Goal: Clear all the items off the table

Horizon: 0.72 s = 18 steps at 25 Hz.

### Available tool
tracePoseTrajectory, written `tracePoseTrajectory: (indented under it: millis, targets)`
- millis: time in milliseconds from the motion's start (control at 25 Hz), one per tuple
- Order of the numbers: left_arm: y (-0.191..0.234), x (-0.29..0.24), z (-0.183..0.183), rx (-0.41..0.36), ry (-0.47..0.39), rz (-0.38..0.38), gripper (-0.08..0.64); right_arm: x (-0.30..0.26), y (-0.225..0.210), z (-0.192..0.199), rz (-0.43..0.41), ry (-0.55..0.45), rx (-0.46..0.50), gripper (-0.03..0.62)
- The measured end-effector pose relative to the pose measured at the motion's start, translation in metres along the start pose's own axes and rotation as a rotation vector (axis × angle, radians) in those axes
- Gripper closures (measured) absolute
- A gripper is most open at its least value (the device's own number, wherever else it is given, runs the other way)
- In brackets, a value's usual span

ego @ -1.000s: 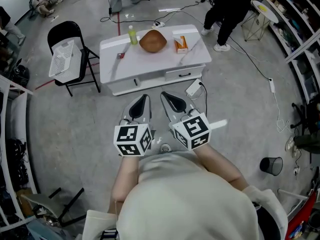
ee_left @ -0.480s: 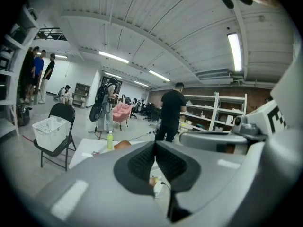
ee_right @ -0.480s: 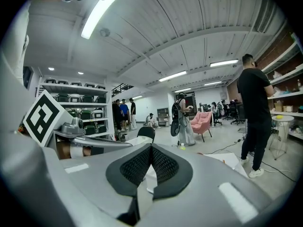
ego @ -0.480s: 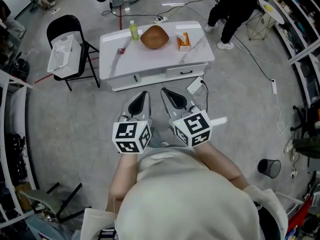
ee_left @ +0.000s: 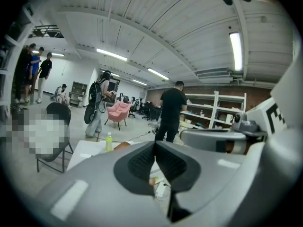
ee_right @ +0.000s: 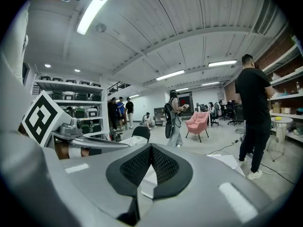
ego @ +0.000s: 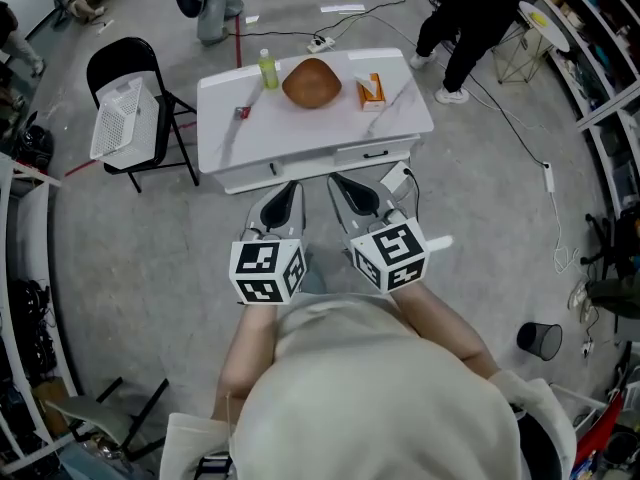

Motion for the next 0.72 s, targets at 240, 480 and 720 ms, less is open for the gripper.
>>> tracePoseTrajectory:
  millis: [240, 480, 720]
  targets:
    - [0.036, -0.025, -0.02, 0.007, 0.0, 0.001, 0.551, -0.041, -0.012, -0.016, 0.01, 0.009, -0.008, 0.595]
    - [0.08, -0.049, -0.045, 0.027, 0.006, -0.009, 0.551, -0.086, -0.022, -0.04, 0.017, 0.026, -0.013, 0.595]
    - [0.124, -0.072, -0.069, 0.048, 0.015, -0.01, 0.551, -0.129, -0.033, -0.065, 0.026, 0.052, -0.02, 0.595]
Point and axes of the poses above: the fingertips, and each gripper's own axes: x backward along the fingers, y to its left, z out of its underside, the point moved 9 cm from there along x, backward along the fingers, and after that the axes turned 13 degrees about y, right-handed, at the moved point
